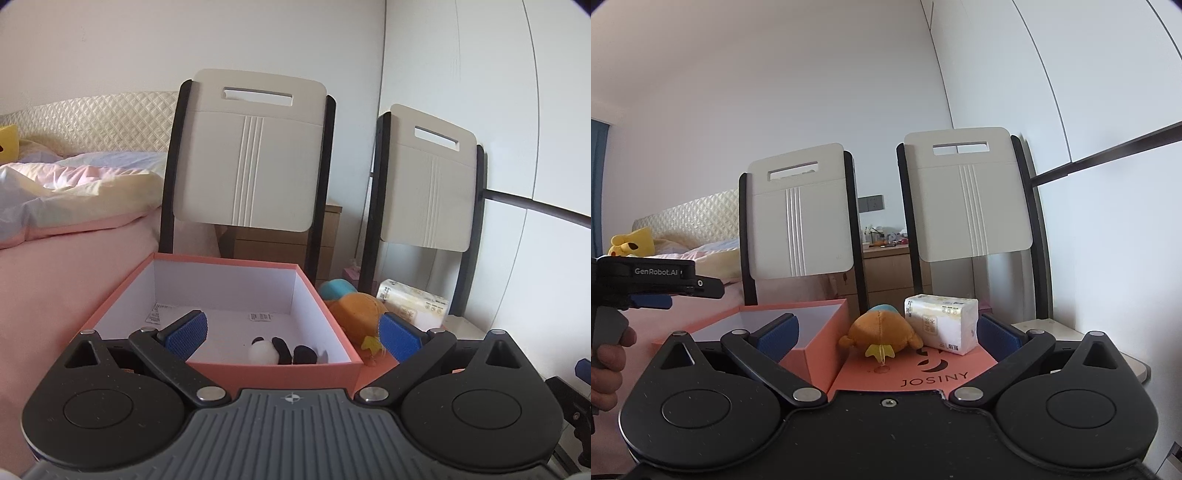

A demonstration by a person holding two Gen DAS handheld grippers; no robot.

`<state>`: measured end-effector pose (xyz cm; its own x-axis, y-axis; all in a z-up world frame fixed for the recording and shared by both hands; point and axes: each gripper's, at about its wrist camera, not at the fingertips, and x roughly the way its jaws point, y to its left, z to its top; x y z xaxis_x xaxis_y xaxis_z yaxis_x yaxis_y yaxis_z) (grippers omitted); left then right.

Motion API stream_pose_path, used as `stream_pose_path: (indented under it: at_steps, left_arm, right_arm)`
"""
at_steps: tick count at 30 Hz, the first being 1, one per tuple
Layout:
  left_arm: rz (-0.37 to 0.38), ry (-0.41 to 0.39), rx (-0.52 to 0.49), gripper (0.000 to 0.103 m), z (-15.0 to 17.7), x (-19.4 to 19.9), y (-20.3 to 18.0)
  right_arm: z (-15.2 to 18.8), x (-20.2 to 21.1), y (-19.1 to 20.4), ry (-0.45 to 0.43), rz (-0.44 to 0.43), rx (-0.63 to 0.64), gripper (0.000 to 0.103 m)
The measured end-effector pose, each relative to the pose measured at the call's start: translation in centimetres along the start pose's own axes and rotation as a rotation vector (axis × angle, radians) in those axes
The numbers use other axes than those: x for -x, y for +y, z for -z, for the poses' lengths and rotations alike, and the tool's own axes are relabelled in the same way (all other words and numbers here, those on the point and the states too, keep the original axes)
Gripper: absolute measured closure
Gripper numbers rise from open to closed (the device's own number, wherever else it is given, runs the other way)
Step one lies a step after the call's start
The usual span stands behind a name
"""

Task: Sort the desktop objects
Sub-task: 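Open the left gripper to drop the panda into the box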

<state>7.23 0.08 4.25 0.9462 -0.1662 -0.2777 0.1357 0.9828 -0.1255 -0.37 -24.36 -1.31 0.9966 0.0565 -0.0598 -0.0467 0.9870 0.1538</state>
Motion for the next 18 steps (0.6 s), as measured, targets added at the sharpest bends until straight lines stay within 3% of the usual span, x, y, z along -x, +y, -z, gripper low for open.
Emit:
stream_pose_path:
  at_steps: [7,18]
  left_arm:
    - [-0.054,-0.034,0.041,0.003,0.6,-0.3,1.6]
    - [-0.132,-0.022,-0.028,0.002,-3.6,-0.2,1.6]
  right_arm:
    - [-0.6,-3.7,-0.7,-0.003,0.007,-0.01,0.001]
    - [0.2,-7.8,-0.5,0.028,-0.075,0.0,0.001]
